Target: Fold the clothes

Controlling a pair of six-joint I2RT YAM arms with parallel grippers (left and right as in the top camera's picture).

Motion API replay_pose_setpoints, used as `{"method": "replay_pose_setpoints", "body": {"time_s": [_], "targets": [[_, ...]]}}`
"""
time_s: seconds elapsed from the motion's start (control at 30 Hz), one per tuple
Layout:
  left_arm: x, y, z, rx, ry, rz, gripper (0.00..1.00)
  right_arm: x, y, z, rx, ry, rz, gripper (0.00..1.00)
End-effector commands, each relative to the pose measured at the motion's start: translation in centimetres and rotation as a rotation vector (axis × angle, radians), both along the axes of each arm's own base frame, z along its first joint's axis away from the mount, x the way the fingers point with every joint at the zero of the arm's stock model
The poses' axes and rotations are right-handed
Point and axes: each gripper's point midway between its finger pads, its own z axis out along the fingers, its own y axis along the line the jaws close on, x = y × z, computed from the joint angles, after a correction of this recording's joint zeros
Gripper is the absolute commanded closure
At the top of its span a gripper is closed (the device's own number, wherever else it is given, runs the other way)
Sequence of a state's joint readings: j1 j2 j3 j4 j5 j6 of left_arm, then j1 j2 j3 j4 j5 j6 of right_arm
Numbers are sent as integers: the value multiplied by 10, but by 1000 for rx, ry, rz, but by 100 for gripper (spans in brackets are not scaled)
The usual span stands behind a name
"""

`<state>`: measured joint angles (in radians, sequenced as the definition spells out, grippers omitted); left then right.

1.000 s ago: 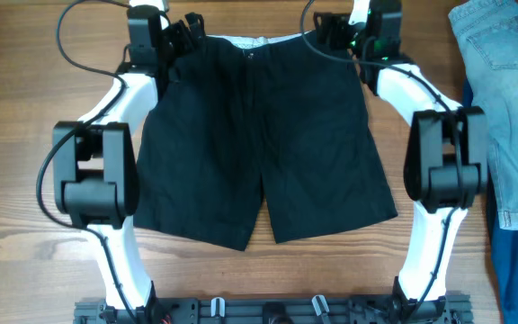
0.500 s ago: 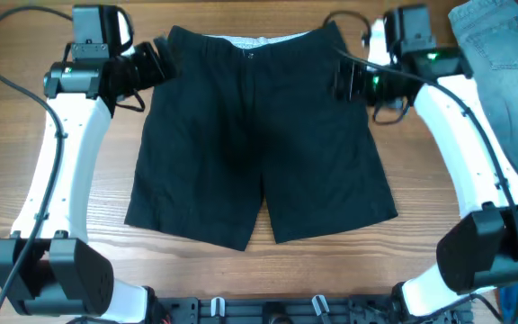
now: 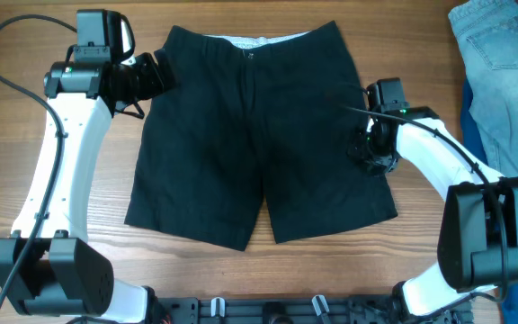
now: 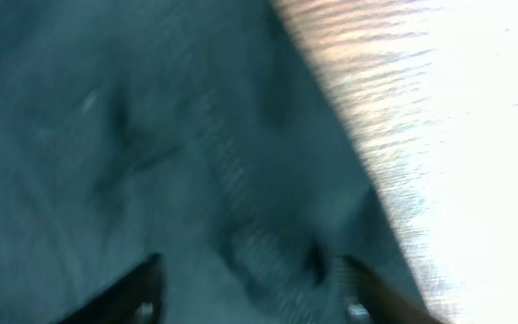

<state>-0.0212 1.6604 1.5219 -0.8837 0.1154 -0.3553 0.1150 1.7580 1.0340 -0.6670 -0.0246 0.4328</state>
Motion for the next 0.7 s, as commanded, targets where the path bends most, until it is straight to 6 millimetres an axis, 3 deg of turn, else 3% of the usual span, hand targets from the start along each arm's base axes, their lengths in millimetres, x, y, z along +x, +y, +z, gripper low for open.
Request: {"method": "replay_pose_setpoints", "body": {"time_s": [0.0,0.1,0.17,0.33,0.57,0.67], "targets": [[0,1,-6,18,14,-6,0,1,-19,-14,-38,-19,-81,50],[0,1,-6,17,14,-6,0,4,-23,-20,-39,-53,-90,69],[0,1,-6,17,12,-6,0,7,-26,-21,-48,-68,-96,96],[2,1,-5,17,3,-7,0,13,-33,-20,-45,-92,-120,96],[9,1,-1,16,-28,-7,0,32,-81,-13,35,-179,-192,96],[19,0,-3,32,-55,-33,0,51,-61,4,210,-271,-53,95]]}}
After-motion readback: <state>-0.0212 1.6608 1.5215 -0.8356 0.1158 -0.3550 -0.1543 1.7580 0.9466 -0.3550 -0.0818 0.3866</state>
